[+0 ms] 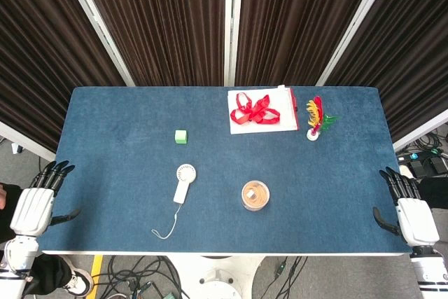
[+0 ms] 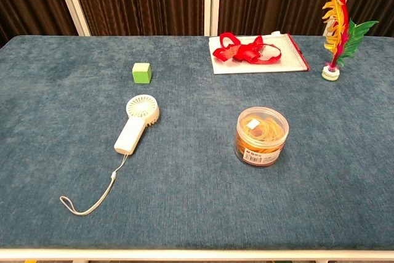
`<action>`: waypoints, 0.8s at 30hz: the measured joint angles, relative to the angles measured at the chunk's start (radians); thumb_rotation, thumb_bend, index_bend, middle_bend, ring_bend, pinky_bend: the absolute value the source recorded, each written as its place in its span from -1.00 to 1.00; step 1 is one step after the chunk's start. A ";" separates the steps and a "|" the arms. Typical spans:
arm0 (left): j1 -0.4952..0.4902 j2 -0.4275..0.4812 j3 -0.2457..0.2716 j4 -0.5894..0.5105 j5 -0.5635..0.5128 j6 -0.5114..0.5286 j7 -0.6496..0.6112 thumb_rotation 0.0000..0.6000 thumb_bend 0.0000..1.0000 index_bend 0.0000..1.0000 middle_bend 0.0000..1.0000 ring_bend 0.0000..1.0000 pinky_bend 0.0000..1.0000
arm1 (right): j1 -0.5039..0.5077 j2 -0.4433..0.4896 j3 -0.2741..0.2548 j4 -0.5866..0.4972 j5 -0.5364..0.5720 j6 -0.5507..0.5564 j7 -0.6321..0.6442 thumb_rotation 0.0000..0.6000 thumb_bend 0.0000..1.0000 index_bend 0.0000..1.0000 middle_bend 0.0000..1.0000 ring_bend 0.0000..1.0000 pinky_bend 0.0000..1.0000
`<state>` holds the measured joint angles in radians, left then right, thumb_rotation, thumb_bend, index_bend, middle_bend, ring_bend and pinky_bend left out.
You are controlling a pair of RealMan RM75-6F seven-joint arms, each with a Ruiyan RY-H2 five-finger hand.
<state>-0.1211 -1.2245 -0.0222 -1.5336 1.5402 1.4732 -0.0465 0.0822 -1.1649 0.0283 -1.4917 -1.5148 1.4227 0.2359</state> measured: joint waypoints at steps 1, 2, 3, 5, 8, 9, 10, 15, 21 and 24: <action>0.000 0.001 0.002 0.001 0.002 -0.001 -0.002 1.00 -0.82 -0.73 -0.82 -1.00 -0.67 | 0.000 0.000 0.000 0.000 0.001 -0.001 0.000 1.00 -0.35 -1.00 -1.00 -1.00 -1.00; 0.000 0.003 0.004 0.001 0.004 -0.003 -0.004 1.00 -0.82 -0.73 -0.82 -1.00 -0.67 | 0.000 0.000 0.000 0.001 0.003 -0.002 0.000 1.00 -0.35 -1.00 -1.00 -1.00 -1.00; -0.001 0.004 0.007 0.002 0.005 -0.006 -0.007 1.00 -0.82 -0.73 -0.82 -1.00 -0.67 | 0.000 0.000 0.000 0.001 0.004 -0.003 0.000 1.00 -0.34 -1.00 -1.00 -1.00 -1.00; -0.002 0.007 0.011 0.004 0.006 -0.013 -0.011 1.00 -0.82 -0.73 -0.82 -1.00 -0.67 | 0.000 -0.001 0.001 0.002 0.008 -0.005 0.002 1.00 -0.35 -1.00 -1.00 -1.00 -1.00; -0.003 0.007 0.011 0.004 0.008 -0.012 -0.012 1.00 -0.81 -0.73 -0.82 -1.00 -0.67 | 0.000 -0.001 0.002 0.003 0.006 -0.003 0.003 1.00 -0.35 -1.00 -1.00 -1.00 -1.00; -0.003 0.007 0.010 0.004 0.009 -0.011 -0.011 1.00 -0.81 -0.73 -0.82 -1.00 -0.67 | -0.001 -0.001 0.002 0.003 0.005 -0.001 0.004 1.00 -0.35 -1.00 -1.00 -1.00 -1.00; -0.003 0.007 0.009 0.003 0.009 -0.009 -0.011 1.00 -0.81 -0.73 -0.82 -1.00 -0.67 | -0.001 -0.001 0.002 0.003 0.004 0.000 0.006 1.00 -0.35 -1.00 -1.00 -1.00 -1.00; -0.002 0.006 0.002 -0.007 0.003 0.000 0.001 1.00 -0.72 -0.73 -0.73 -0.87 -0.53 | 0.001 -0.003 0.003 0.003 0.003 -0.002 0.012 1.00 -0.35 -1.00 -1.00 -1.00 -1.00; 0.001 -0.005 -0.008 -0.005 0.009 0.027 0.014 1.00 -0.50 -0.75 0.33 0.58 0.64 | 0.001 -0.007 0.003 0.001 -0.002 0.002 0.018 1.00 -0.34 -1.00 -1.00 -1.00 -1.00; 0.001 -0.006 -0.001 -0.004 0.021 0.027 0.012 1.00 -0.36 -0.75 0.68 0.74 0.75 | -0.001 -0.002 -0.005 0.000 -0.015 0.005 0.008 1.00 -0.35 -1.00 -1.00 -1.00 -1.00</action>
<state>-0.1198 -1.2308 -0.0236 -1.5372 1.5616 1.5003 -0.0347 0.0816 -1.1673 0.0229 -1.4920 -1.5303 1.4275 0.2439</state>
